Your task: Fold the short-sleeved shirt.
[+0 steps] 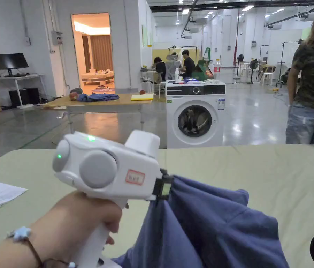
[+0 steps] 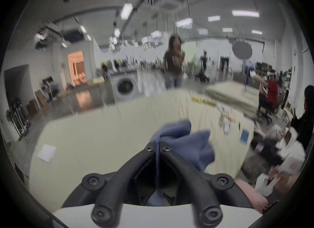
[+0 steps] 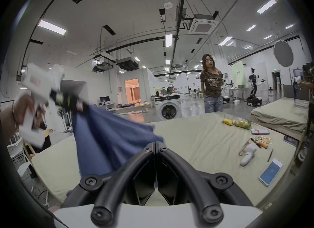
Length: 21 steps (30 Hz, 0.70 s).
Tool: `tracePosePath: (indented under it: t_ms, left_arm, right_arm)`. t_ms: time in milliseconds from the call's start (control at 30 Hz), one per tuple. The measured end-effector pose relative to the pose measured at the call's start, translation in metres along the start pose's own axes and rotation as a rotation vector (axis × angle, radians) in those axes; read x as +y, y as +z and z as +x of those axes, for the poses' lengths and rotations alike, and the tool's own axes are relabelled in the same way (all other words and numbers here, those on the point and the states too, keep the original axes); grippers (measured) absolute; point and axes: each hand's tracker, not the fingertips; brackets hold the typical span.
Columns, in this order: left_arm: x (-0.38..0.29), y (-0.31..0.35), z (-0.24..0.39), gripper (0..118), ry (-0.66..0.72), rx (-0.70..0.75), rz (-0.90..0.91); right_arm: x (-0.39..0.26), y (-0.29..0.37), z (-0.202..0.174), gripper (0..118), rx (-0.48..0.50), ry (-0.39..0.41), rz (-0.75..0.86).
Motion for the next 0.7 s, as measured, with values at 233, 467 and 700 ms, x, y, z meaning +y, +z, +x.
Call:
tracePosePath:
  t_ms: [233,467,700]
  left_arm:
    - [-0.134,-0.133,0.007,14,0.232,-0.007,-0.319]
    - [-0.138,-0.087,-0.023,78,0.342,0.006,-0.155]
    - [-0.151,0.058,-0.029,73,0.243,0.286,0.441]
  right_arm:
    - [-0.039,-0.015,0.018,0,-0.041,-0.06,-0.156]
    - [-0.051,-0.022,0.01,0,-0.01,-0.055,-0.204]
    - [-0.034,-0.019,-0.013,0,0.04,-0.011,-0.078]
